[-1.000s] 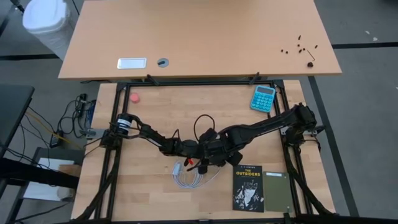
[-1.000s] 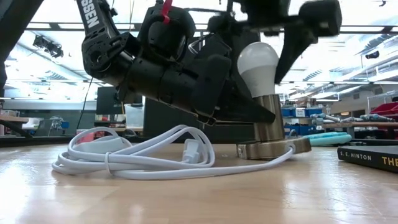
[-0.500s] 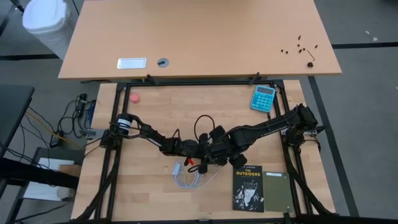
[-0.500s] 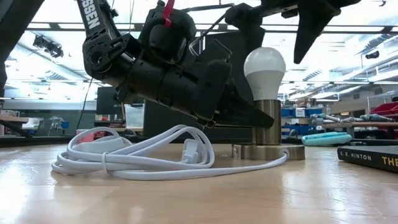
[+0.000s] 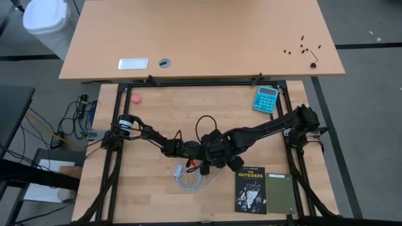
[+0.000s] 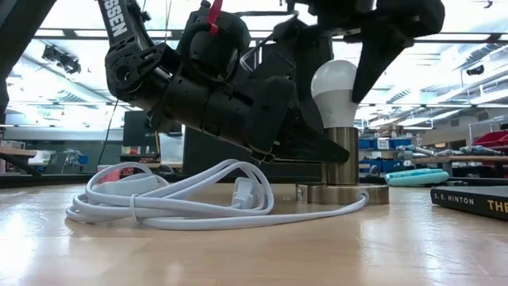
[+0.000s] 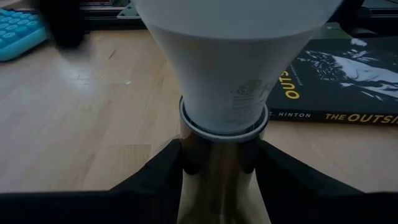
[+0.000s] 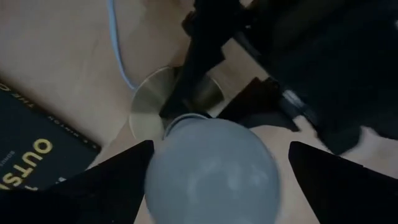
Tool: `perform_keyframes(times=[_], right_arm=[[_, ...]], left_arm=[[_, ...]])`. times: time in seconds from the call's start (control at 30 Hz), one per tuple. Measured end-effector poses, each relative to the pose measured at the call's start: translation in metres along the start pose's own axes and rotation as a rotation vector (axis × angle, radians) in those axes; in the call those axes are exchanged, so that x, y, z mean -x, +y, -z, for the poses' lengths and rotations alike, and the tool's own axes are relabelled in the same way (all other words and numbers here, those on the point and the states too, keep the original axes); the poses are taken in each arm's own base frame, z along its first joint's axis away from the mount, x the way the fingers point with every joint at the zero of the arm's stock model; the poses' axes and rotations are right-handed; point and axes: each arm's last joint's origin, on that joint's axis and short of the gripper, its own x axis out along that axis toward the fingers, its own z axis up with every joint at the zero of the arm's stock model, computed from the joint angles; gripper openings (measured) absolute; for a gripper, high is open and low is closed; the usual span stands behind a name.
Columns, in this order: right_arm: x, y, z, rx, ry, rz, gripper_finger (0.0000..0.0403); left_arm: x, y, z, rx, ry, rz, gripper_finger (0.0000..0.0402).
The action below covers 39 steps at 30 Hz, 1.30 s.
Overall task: Screw lightbulb
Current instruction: Remove the white lightbulb into the silver lamp
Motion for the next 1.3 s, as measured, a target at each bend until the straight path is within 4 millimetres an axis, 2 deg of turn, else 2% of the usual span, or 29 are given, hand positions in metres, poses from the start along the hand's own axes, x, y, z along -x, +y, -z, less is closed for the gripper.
perform_keyframes(times=[0.33,0.6,0.93,1.3], right_arm=[[-0.021,0.006,0.003,-0.032,-0.03,-0.031,0.0375],[-0.016,0.002,0.0,-0.308,-0.04,0.03,0.0375],[-0.017,0.005,0.009,-0.662,0.044,-0.067,0.0377],[-0.018,-0.005,0.015,-1.154,0.073,-0.068,0.0378]], left_arm=[[0.0,0.0,0.0,0.0,0.002,-0.006,0.0177],[0.0,0.0,0.0,-0.001,0.004,-0.006,0.0177],[0.0,0.0,0.001,-0.002,0.006,-0.005,0.0177],[0.0,0.0,0.001,0.002,0.007,-0.002,0.0178]])
